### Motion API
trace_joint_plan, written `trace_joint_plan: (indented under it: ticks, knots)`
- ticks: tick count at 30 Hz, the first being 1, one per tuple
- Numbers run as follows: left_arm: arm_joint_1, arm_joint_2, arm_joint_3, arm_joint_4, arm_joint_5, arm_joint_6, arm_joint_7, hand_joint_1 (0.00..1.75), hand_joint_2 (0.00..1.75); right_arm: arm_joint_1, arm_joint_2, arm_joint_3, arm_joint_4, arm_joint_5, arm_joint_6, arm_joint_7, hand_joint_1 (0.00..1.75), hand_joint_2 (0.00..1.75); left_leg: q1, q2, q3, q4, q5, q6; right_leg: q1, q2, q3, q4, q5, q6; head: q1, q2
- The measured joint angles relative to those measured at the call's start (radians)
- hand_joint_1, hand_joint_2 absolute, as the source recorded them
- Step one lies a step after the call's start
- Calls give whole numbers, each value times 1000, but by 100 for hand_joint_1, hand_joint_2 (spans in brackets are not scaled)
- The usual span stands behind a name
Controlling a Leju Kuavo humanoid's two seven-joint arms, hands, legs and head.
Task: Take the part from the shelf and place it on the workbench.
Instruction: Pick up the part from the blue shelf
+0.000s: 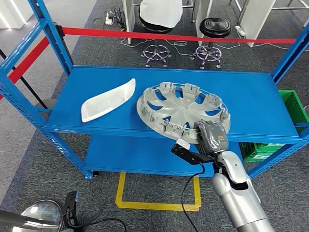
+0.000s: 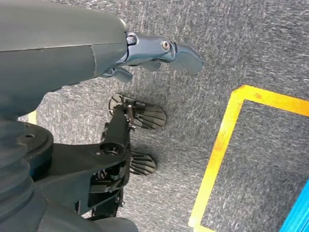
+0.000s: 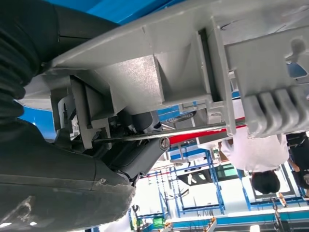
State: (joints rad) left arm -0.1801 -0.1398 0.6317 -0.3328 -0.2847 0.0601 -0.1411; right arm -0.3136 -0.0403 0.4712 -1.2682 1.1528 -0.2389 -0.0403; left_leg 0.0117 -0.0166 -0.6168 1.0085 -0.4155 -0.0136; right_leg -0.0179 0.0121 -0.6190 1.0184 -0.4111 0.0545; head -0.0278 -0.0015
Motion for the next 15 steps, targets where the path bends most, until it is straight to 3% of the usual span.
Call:
trace_joint_plan:
  ticks: [10, 15]
  knots:
    - [-15, -42, -7, 0, -24, 40, -24, 0, 175, 139, -31, -100, -173, -80, -101, -49, 175, 175, -1, -1, -1, 0, -1, 0, -1, -1, -1, 0, -1, 0, 0, 0]
    - [-36, -64, -26, 0, -47, 66, -20, 0, 175, 216, -31, -189, -303, -177, -122, -140, 175, 175, -1, -1, -2, 0, -1, 0, -1, -2, -2, 0, -1, 1, 0, 0]
